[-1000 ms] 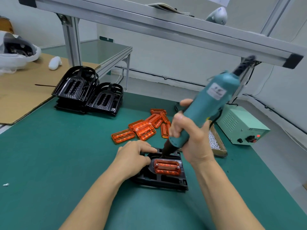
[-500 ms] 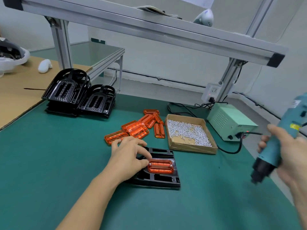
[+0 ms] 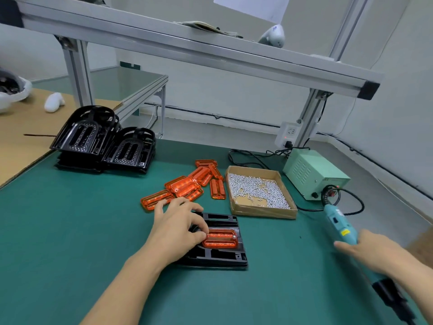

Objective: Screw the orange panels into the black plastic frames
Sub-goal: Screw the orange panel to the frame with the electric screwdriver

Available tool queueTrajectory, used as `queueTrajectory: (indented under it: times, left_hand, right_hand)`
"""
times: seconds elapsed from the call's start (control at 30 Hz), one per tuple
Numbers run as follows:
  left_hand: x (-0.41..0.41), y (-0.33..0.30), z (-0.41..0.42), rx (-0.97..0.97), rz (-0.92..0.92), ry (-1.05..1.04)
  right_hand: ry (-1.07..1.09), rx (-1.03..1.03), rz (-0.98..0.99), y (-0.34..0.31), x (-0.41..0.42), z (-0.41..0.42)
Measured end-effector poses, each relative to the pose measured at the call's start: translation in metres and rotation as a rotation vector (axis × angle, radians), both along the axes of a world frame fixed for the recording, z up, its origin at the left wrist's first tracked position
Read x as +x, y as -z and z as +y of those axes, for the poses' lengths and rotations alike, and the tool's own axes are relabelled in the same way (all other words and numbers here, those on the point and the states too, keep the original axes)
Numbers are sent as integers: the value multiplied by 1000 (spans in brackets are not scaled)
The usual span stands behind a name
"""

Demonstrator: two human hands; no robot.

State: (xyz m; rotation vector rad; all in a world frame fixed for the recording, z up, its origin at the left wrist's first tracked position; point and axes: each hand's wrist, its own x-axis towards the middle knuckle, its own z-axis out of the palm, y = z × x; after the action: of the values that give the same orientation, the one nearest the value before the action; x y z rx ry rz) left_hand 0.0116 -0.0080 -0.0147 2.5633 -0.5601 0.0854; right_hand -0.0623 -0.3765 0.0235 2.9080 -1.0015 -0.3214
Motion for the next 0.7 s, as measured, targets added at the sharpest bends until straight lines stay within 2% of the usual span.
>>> queueTrajectory:
  times: [0.57,0.7]
  left_hand:
    - [0,1,1,-39,25,-10]
    - [0,2,1,-56,30,-2]
  right_hand:
    - [-72,-189,99,10,31,29]
    - [-78,-174,101,12,33,30]
